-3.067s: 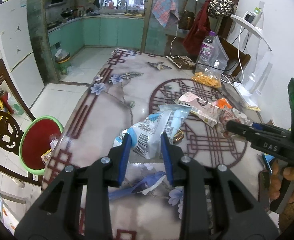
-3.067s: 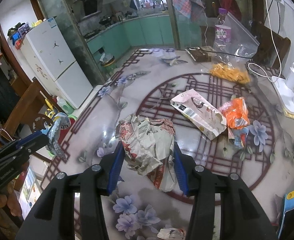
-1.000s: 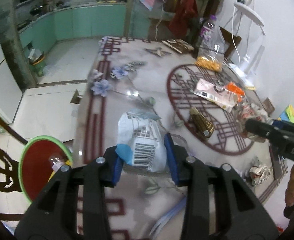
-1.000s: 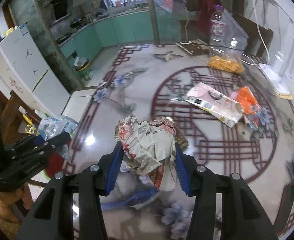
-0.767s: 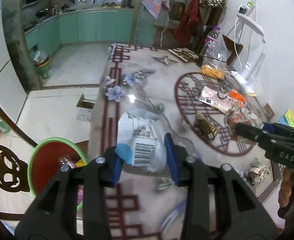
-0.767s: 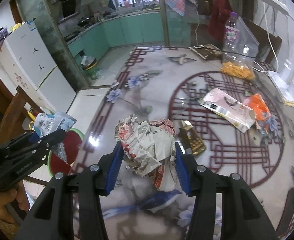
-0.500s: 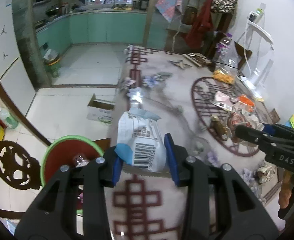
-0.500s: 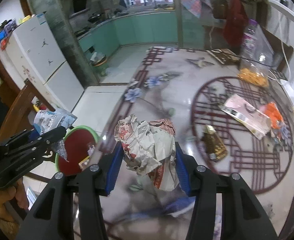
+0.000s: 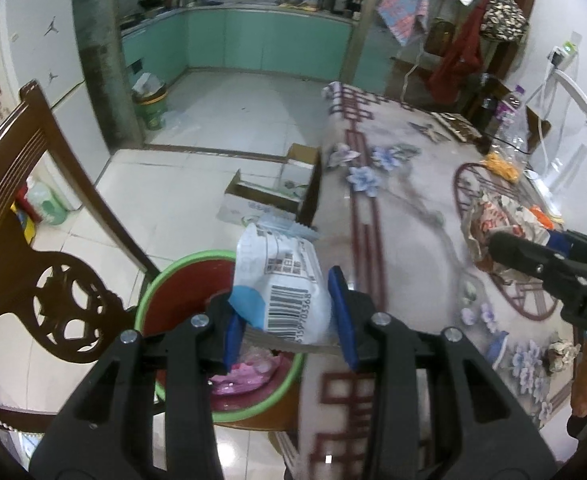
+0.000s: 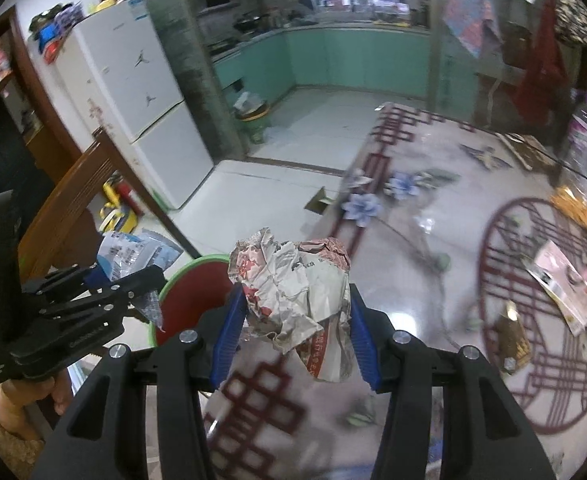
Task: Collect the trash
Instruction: 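Carry the snack bag and crumpled paper over the red bin and open both tools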
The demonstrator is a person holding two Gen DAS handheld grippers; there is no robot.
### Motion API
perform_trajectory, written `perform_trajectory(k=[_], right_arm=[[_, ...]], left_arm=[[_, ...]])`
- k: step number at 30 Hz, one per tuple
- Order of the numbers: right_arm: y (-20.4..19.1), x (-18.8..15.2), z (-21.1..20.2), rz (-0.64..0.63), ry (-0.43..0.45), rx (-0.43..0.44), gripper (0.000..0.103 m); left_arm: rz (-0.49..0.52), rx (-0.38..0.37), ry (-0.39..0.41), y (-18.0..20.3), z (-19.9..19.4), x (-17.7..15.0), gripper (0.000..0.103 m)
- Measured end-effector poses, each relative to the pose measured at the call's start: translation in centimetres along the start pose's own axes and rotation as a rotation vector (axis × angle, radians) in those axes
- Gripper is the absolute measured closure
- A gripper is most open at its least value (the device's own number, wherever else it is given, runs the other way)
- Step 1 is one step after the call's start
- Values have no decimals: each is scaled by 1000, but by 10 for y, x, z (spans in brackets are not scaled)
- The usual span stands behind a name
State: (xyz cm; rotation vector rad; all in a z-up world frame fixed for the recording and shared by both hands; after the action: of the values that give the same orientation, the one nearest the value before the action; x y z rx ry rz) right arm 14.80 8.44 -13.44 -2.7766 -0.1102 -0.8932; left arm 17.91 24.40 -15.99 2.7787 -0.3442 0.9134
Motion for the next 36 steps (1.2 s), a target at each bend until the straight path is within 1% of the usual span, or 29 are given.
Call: perform_trajectory(k=[4,8,10,13,18,20,21,22,23,24,26,27,32,33,35,36], right_arm=[[-20,0,28,-55,-47,26,55],[-38,-5,65,-89,-130,61,55],[-49,-9,84,-127,-175,68,54],[-62,-14,105,-169,-223,87,53],[-83,-19,126,-242,-257,112,53],[-88,-19,131,-272,-263,123,46],[-92,-18,133,-285,-268,128,39],[-93,-18,135,-293,-266,126,38],[-95,-18,135,-301,-252,123,38],[-96,-18,134,-303,-246,126,38],[-93,-17,130,-296,-237,133,38],[-90,-16,127,-288,-231,138,38],[-66,-9,98,-223,-171,134,38],[-63,-8,92,-213,-160,129,38],[-46,-8,76,-176,-137,113,37],[-40,-8,71,-162,-133,108,37]], left_arm=[[-41,37,-30,-32,10,-6,66],[-73,70,-57,-59,22,-11,66],[-92,80,-69,-71,28,-13,66],[-118,86,-83,-83,34,-15,66],[-150,92,-96,-95,43,-17,65],[-162,93,-100,-98,45,-17,62],[-171,99,-100,-100,46,-17,53],[-184,98,-94,-103,46,-17,42],[-196,97,-89,-104,45,-17,40],[-211,94,-83,-105,44,-17,39],[-213,100,-82,-105,42,-17,38],[-211,104,-80,-105,41,-16,36],[-200,102,-60,-96,31,-16,36],[-187,106,-58,-93,30,-15,33],[-153,144,-58,-88,29,-17,24],[-140,169,-58,-89,30,-19,16]])
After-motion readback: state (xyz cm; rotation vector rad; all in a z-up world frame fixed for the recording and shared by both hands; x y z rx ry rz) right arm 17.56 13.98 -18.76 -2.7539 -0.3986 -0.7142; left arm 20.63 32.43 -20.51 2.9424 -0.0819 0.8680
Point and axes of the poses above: each gripper's, at about its wrist camera, not at the fingertips, and z roughly the way its jaws point, y to its right, x to its top, the point moved 4 cm from there along z, roughly the way its jaws point, and after that the axes turned 2 degrees about z, right-handed, at the moved point
